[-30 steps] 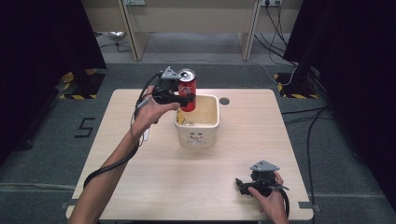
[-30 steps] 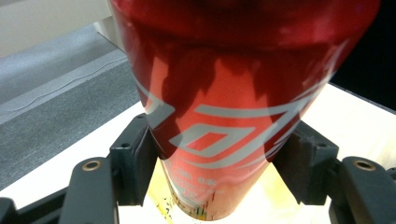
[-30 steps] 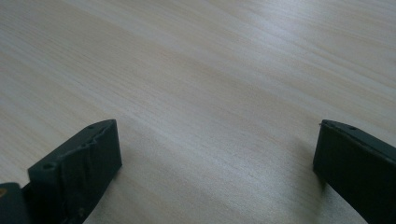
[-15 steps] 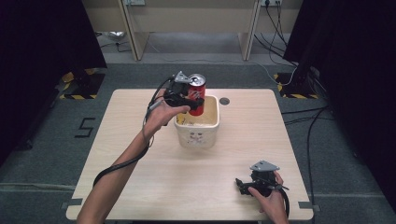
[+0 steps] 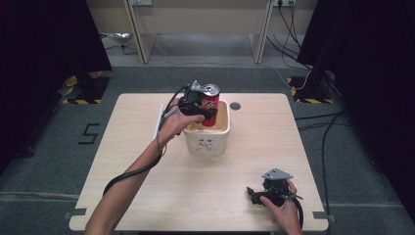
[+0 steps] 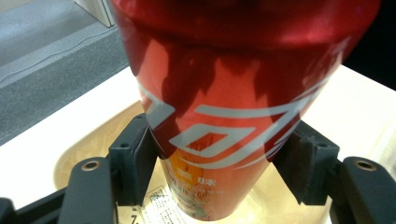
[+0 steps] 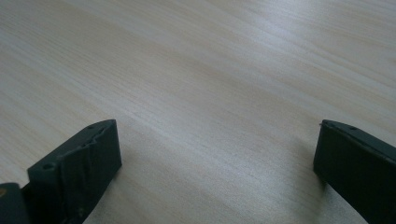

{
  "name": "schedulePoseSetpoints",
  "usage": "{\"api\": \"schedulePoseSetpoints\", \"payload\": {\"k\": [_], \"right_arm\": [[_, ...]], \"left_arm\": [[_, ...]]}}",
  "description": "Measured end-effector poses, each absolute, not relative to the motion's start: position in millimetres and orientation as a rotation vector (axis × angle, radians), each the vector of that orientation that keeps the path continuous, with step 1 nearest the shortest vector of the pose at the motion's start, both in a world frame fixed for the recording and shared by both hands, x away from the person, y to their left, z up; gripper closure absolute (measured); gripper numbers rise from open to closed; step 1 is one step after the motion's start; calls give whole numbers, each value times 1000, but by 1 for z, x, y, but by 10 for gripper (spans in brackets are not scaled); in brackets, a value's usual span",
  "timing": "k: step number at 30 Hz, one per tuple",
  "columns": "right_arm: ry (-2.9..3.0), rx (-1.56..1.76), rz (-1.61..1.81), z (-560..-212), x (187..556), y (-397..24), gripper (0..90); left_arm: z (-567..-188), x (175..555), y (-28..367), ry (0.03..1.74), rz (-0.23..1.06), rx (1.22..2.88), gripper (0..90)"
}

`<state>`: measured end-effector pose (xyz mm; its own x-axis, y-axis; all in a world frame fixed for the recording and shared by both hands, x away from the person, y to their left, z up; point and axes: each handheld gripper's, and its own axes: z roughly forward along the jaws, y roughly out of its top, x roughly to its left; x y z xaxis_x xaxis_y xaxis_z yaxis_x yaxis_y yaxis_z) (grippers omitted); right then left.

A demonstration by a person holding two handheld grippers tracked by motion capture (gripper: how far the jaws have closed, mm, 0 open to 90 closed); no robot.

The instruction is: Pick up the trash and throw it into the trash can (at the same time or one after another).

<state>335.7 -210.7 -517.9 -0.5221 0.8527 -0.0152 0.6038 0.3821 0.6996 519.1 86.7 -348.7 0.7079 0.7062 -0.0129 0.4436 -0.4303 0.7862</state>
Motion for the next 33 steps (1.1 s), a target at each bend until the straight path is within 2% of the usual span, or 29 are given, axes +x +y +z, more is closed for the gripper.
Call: {"api": "schedulePoseSetpoints", "payload": {"k": [30, 32, 33], "right_arm": [[2276, 1272, 915, -518, 335, -210, 11], [2275, 1271, 915, -518, 335, -210, 11], [2276, 1272, 916, -518, 335, -210, 11]], "left_arm": [[-371, 522, 77, 904, 345, 2199, 330], [-372, 522, 77, 906, 347, 2195, 318], [-371, 522, 77, 907, 350, 2191, 280]]}}
